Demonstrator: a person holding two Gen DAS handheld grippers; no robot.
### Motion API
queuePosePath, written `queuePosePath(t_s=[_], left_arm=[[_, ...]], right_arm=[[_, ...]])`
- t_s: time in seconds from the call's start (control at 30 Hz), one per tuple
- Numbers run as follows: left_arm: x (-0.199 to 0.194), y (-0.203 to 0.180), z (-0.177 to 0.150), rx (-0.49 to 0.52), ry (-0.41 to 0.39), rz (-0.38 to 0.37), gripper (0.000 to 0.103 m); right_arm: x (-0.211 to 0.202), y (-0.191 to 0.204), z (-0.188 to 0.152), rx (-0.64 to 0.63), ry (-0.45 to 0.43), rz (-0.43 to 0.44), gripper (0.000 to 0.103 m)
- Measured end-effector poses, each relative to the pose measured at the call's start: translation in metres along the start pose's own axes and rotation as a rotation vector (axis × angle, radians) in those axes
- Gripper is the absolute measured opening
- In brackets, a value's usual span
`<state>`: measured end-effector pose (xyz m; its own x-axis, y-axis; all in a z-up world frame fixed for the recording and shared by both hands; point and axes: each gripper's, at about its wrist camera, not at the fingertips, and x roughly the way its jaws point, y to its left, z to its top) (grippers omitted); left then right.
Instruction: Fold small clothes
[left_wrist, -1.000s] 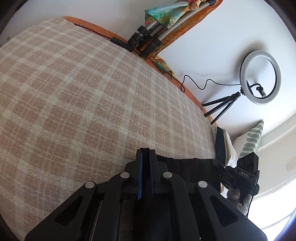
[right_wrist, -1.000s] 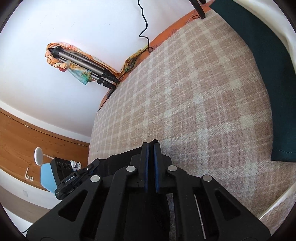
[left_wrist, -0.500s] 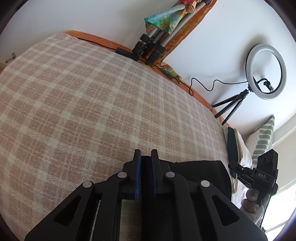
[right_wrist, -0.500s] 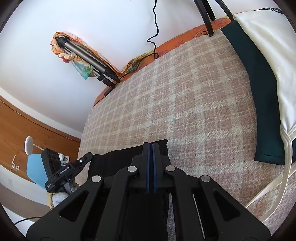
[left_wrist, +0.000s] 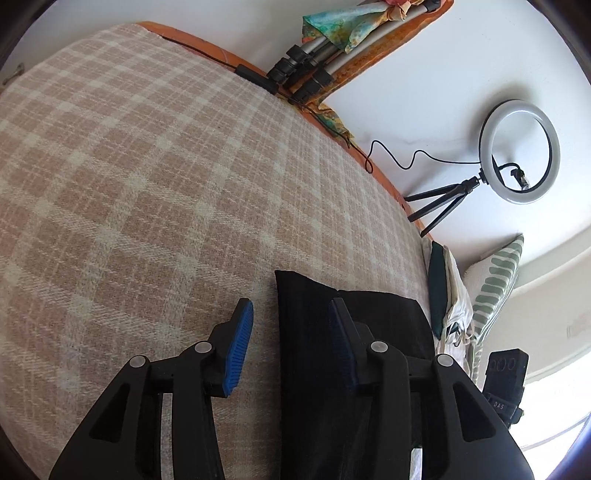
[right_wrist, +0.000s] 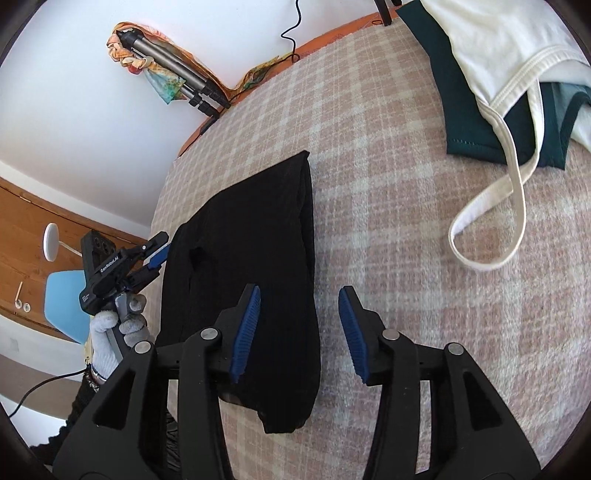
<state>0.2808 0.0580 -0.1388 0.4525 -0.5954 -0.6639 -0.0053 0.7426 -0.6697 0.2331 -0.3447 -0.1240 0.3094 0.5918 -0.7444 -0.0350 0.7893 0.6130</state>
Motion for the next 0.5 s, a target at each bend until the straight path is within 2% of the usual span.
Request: queuePosePath(t_s=[0.03, 0.07, 0.13, 0.23, 0.43, 0.5], left_arm=[[0.002, 0.001, 0.000, -0.013, 0.005, -0.007, 0.041], [0.002, 0.002, 0.000, -0.025, -0.001, -0.016, 0.042], [0.002, 0.002, 0.002, -0.041, -0.002, -0.033, 0.047], [0.005, 0.001, 0.005, -0.051, -0.005, -0.040, 0.047], [0.014, -0.004, 0.005, -0.037, 0.019, -0.087, 0.047], [0.015, -0.004, 0.005, -0.037, 0.017, -0.095, 0.047]], right_arm=[[-0.001, -0.002, -0.007, 0.009, 0.015, -0.002, 0.061], [-0.002, -0.002, -0.014, 0.017, 0.024, -0.008, 0.062], [-0.004, -0.002, -0.025, 0.018, 0.041, -0.018, 0.063], [-0.007, 0.002, -0.036, 0.012, 0.046, -0.014, 0.063], [-0.002, 0.002, -0.048, 0.029, 0.077, 0.053, 0.063], [0.001, -0.001, -0.048, 0.063, 0.089, 0.102, 0.063]])
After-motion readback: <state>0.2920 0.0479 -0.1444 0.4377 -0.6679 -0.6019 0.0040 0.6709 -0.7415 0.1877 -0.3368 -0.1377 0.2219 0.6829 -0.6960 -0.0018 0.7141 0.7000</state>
